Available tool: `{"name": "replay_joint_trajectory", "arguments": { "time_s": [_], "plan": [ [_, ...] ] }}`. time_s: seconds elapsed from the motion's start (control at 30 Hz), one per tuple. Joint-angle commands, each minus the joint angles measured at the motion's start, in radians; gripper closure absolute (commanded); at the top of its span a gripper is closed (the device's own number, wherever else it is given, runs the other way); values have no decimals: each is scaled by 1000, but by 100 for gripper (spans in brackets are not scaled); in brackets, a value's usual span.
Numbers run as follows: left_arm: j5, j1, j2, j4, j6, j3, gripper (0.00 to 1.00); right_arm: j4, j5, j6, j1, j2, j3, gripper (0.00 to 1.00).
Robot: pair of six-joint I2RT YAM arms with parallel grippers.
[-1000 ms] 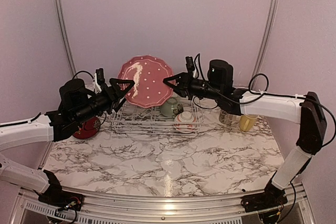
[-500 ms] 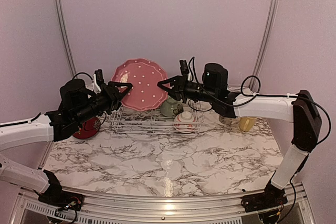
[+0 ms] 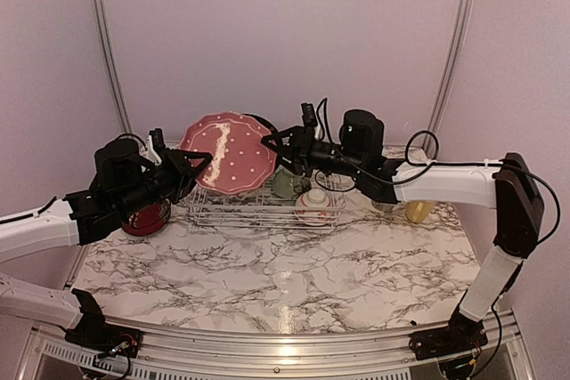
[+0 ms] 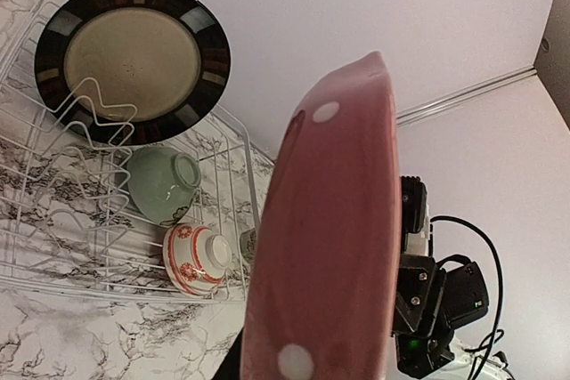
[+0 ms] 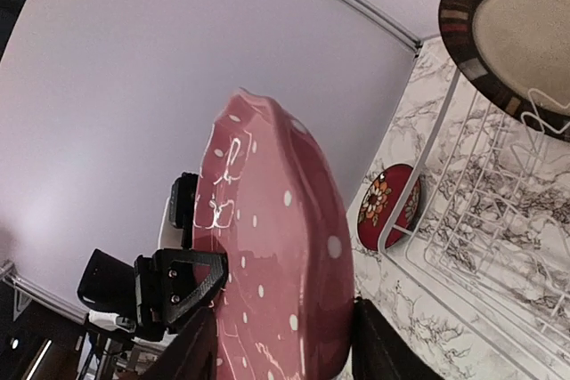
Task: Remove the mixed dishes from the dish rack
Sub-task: Pass from the right arm to the left, then place the plate at the corner of the board.
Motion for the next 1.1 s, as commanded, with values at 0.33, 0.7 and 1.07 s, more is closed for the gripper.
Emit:
{"name": "replay_joint_trajectory", "arguments": {
  "time_s": [0.33, 0.7, 1.07],
  "plan": [
    [34, 422, -329, -272, -115, -138, 100, 21, 137, -203, -45, -107, -22, 8],
    [392, 907, -392, -253, -113, -258, 100, -96, 213, -358, -57, -229, -52, 8],
    [385, 908, -292, -241, -58, -237, 100, -87, 181, -358, -57, -219, -52, 9]
  ]
}}
